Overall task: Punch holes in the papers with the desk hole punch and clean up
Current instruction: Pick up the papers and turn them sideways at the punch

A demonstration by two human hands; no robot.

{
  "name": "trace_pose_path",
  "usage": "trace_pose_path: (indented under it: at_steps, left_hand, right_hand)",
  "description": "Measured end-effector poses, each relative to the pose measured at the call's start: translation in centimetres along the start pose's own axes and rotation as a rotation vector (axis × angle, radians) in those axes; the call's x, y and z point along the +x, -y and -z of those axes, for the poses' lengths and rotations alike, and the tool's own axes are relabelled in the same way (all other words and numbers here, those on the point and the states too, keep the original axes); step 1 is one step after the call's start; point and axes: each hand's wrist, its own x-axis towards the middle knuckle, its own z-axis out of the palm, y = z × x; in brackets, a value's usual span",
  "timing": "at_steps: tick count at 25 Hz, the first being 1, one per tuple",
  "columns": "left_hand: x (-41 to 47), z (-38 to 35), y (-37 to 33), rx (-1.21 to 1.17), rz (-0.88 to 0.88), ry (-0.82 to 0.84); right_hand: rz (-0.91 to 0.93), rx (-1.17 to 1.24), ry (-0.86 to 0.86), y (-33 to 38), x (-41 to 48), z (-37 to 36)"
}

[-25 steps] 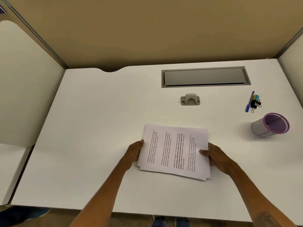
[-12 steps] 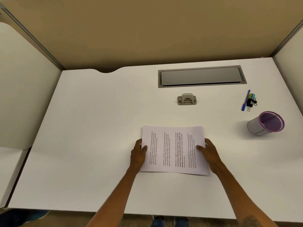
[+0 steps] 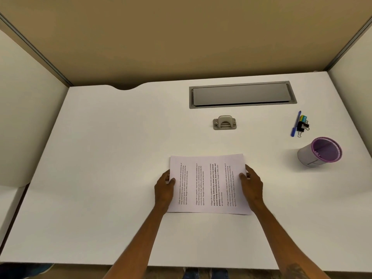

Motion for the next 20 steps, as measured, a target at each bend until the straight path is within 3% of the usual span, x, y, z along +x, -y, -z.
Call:
trace_pose_path:
  at_steps: [11,20]
  left_hand:
    - [1.2,-0.3,0.0,-0.084,0.044,-0.005]
    - [1.7,0.0,-0.9,-0.165,0.015,0.044]
  right_hand:
    - [0.044,-0.047,0.005,0.9,1.2,0.4]
    - [-0.145,0.222,0.015,1.2,2.1,0.6]
